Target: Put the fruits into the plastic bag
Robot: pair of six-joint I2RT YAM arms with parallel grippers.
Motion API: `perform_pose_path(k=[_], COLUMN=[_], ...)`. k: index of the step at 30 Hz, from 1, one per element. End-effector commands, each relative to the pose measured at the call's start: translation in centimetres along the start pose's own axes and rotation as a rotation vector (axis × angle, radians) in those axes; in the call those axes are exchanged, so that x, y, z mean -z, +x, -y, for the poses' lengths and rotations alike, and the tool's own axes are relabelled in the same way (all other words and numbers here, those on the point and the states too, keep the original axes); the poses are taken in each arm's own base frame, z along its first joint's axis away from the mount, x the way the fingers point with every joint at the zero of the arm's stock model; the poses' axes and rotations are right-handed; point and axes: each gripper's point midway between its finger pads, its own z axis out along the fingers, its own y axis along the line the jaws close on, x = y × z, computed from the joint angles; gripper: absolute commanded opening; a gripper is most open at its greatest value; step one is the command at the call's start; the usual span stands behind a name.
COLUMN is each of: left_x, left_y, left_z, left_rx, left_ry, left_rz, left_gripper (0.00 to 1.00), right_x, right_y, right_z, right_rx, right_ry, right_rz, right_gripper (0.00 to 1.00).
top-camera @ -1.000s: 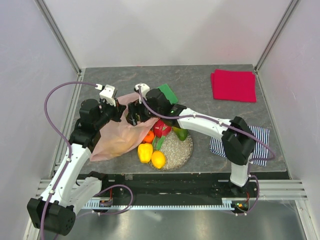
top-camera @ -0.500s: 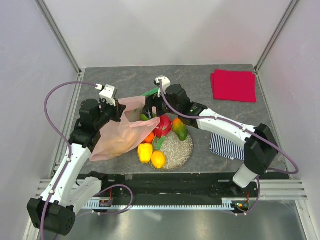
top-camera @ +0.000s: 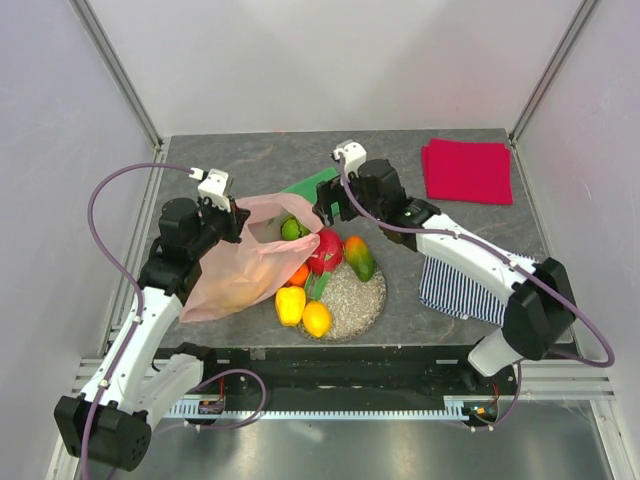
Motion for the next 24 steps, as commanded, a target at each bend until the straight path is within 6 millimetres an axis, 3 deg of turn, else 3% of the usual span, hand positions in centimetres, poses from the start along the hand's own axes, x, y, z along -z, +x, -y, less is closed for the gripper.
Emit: perform_pose_path(k=[1, 5, 8, 9, 11, 12, 14, 16, 17, 18, 22, 24], left_x=[0.0, -0.1, -0.3, -0.4, -0.5, -0.6, -0.7, -1.0, -1.2, -1.3, -3.1, -3.6], left_y=[-1.6, -1.4, -1.2, -1.1, -1.2, -1.3, -1.5, -2.1, -2.1, -2.7, -3.0, -4.3], left_z=[-0.7, -1.0, -1.2, -1.2, -1.2, -1.4, -1.5, -1.9, -2.2, -2.6, -3.8, -4.2], left_rx=[-0.035, -0.039, -0.050, -0.052, -0.059, -0.060, -0.058, -0.054, -0.044, -0.036, -0.002, -0.003], left_ry=[-0.040, -0.052, -0.054, -0.055, -0.054, -0.057, -0.058, -0.067, -0.075, -0.085, -0.080, -0.080], left_rz=[0.035, 0.029, 0.023, 0.017, 0.021, 0.023, 0.027, 0.032, 0.030, 0.040, 0.012, 0.026], left_gripper=[0.02, 0.02, 0.02, 0.01, 0.01, 0.02, 0.01, 0.02, 0.01, 0.02, 0.02, 0.02], right_x=[-2.1, -3.6, -4.7, -5.1, -5.5, -5.6, -5.3, -4.5, -4.1, -3.5, -1.7, -0.8], right_y=[2.5, 3.9, 4.1, 4.3, 3.0, 2.7, 0.8, -1.4, -2.0, -2.7, -3.9, -4.4], right_z=[-0.9, -1.3, -2.2, -2.7, -3.4, -3.8, -4.8, -5.6, -5.7, -5.9, -6.3, -6.3], right_rx=[0.135, 0.177, 0.198, 0.201, 0.218, 0.222, 0.233, 0.242, 0.243, 0.241, 0.235, 0.226], right_ry=[-0.085, -0.137, -0.198, -0.228, -0.265, -0.286, -0.330, -0.355, -0.356, -0.358, -0.364, -0.359], right_rz=[-0.098, -0.129, -0.105, -0.103, -0.054, -0.044, -0.003, 0.042, 0.054, 0.066, 0.081, 0.084], right_gripper=[0.93, 0.92, 0.84, 0.76, 0.64, 0.52, 0.43, 0.25, 0.08, 0.00, 0.00, 0.00])
